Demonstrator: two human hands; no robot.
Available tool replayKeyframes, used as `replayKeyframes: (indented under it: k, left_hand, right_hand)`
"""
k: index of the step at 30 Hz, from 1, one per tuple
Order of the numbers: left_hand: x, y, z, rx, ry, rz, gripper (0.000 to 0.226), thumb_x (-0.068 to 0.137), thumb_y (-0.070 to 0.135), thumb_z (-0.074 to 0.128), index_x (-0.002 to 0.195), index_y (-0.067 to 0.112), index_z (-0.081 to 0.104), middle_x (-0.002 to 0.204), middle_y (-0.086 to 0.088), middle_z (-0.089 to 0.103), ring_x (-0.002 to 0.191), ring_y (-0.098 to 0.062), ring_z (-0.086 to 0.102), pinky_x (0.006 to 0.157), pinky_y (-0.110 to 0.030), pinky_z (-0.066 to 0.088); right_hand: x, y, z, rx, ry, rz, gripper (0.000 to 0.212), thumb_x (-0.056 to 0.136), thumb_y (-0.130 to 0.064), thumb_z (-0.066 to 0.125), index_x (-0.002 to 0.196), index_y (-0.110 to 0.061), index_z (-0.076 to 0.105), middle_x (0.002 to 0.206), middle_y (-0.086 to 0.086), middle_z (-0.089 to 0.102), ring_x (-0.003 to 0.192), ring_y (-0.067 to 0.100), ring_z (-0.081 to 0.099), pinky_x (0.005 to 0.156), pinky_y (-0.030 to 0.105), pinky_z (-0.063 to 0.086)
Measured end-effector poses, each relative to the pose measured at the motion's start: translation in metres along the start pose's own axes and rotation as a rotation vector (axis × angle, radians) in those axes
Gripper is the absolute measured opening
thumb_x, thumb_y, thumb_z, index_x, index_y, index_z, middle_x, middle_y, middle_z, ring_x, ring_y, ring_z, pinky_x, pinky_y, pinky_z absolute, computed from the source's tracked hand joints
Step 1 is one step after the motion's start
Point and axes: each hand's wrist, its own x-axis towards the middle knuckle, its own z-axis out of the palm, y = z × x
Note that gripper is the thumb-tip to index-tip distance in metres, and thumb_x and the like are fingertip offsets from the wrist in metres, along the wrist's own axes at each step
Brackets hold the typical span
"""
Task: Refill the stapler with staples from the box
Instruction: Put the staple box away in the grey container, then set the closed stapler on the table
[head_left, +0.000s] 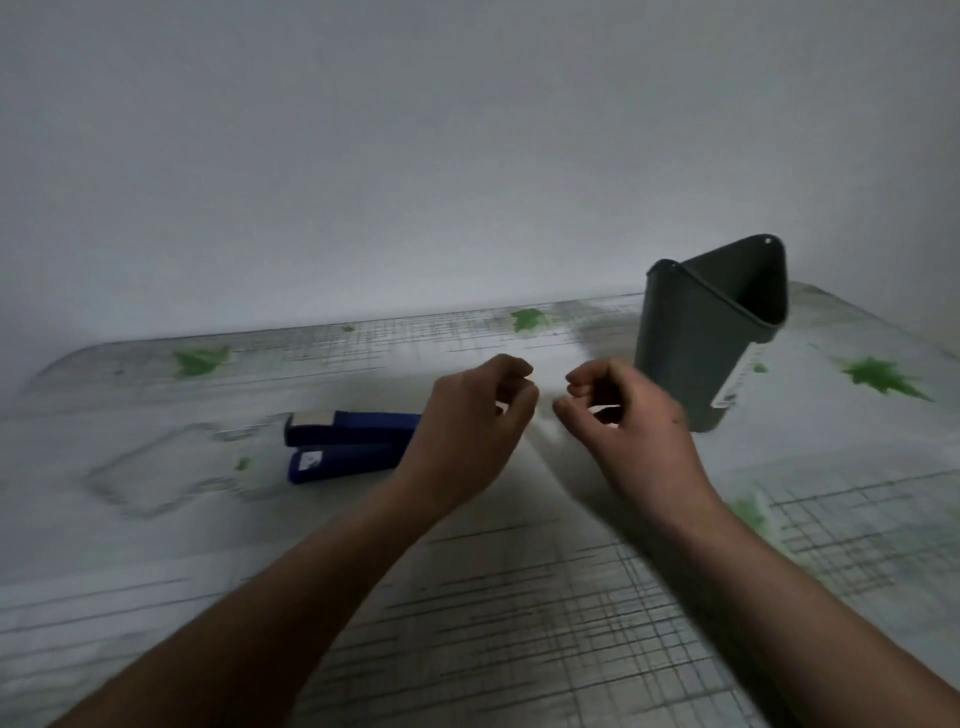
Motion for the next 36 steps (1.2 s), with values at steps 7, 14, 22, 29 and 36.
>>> replayKeyframes:
  k: [7, 14, 22, 29, 36]
  left_hand:
    - [-0.043, -0.033, -0.063, 0.228, 0.136, 0.043, 0.024, 0.092, 0.023, 0.058, 0.113, 0.015, 0.066, 0.106, -0.001, 0.072, 0.092, -0.012, 0.067, 0.082, -0.033, 0.057]
    - [-0.077, -0.077, -0.098, 0.488, 0.269, -0.129, 0.03, 0.091, 0.021, 0.06, 0.119, 0.012, 0.065, 0.114, -0.006, 0.067, 0.107, -0.023, 0.057, 0.09, -0.038, 0.05]
    - [-0.086, -0.099, -0.099, 0.279, 0.353, -0.412, 0.029, 0.097, 0.036, 0.05, 0.119, 0.023, 0.063, 0.109, 0.0, 0.069, 0.094, -0.018, 0.063, 0.08, -0.03, 0.05]
    - [-0.083, -0.098, -0.096, 0.219, 0.326, -0.479, 0.036, 0.092, 0.042, 0.057, 0.121, 0.022, 0.062, 0.106, -0.001, 0.071, 0.094, -0.015, 0.066, 0.082, -0.035, 0.055]
    - [-0.072, -0.099, -0.098, 0.058, 0.343, -0.516, 0.034, 0.09, 0.042, 0.061, 0.114, 0.02, 0.069, 0.102, 0.002, 0.073, 0.087, -0.004, 0.064, 0.073, -0.017, 0.045]
  right_hand:
    - [-0.002, -0.014, 0.069, -0.153, -0.157, -0.168, 0.04, 0.084, -0.033, 0.068, 0.121, -0.025, 0.056, 0.117, -0.011, 0.06, 0.102, 0.0, 0.053, 0.089, 0.02, 0.045]
    - [-0.002, -0.028, 0.122, -0.187, -0.317, -0.278, 0.055, 0.084, -0.036, 0.067, 0.133, -0.019, 0.049, 0.126, 0.0, 0.057, 0.104, 0.002, 0.047, 0.086, 0.004, 0.03]
    - [-0.002, -0.023, 0.135, -0.28, -0.304, -0.361, 0.043, 0.088, -0.021, 0.062, 0.129, -0.014, 0.053, 0.12, 0.006, 0.059, 0.107, 0.02, 0.054, 0.094, 0.033, 0.043]
    - [0.0, -0.02, 0.133, -0.394, -0.319, -0.436, 0.04, 0.091, -0.011, 0.057, 0.131, -0.015, 0.051, 0.119, 0.008, 0.058, 0.104, 0.022, 0.053, 0.087, 0.03, 0.044]
    - [-0.004, -0.025, 0.124, -0.459, -0.325, -0.46, 0.043, 0.091, -0.018, 0.057, 0.133, -0.015, 0.049, 0.117, 0.007, 0.059, 0.102, 0.022, 0.054, 0.085, 0.034, 0.048]
